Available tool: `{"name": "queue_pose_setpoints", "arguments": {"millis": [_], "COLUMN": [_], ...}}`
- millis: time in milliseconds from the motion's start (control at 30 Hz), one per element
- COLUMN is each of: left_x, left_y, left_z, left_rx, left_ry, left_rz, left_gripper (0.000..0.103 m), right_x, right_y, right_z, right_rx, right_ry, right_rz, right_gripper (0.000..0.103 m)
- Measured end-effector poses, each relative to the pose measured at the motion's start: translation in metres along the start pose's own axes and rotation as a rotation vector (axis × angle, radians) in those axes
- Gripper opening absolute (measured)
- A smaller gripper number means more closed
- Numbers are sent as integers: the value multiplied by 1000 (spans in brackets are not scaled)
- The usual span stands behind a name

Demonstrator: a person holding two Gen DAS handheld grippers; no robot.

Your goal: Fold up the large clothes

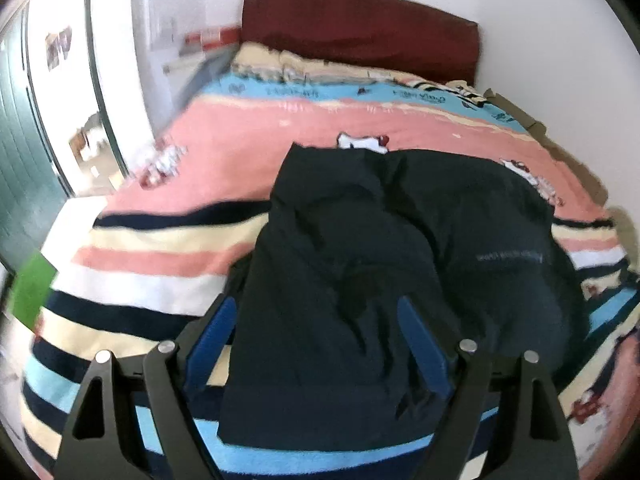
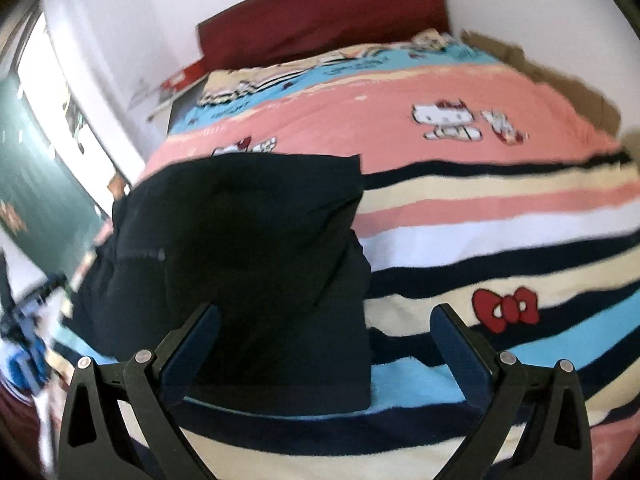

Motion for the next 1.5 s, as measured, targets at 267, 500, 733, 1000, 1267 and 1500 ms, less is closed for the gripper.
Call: {"name": "queue_pose_setpoints", "arguments": {"millis": [267, 500, 733, 1000, 1267, 1500], "left_x": [-41, -69, -92, -82, -65, -27], "left_y": [-48, -51, -34, -17, 6, 6], "left_z": [76, 130, 158, 159, 119, 56], "left_rx": [-248, -370, -364, -342, -145, -23], "left_ry": [125, 290, 465, 567, 600, 568], "left_rz": [-21, -43, -105, -159, -168, -51], "left_gripper": [83, 90, 103, 103, 48, 22], "right_x": [25, 26, 29, -6, -24, -55], "right_y": [-32, -49, -43, -36, -25, -21], "right_z": [67, 144, 188, 202, 194, 146], "right_rx": [-116, -277, -358, -381, -302, -190], "right_ry": [-198, -266, -409, -560, -521, -550], "right_rz": [111, 108, 156, 65, 72, 10], "right_gripper": [102, 102, 103, 103, 93, 37]}}
Point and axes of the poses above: each gripper's, at about its wrist camera, not at the fingertips, and z roughly the way its jaws point, x to its right, y to its underside, the point moved 1 cm from there along z, roughly the way its jaws point, and after that the axes turned 13 degrees about -x, right-handed, at the moved point
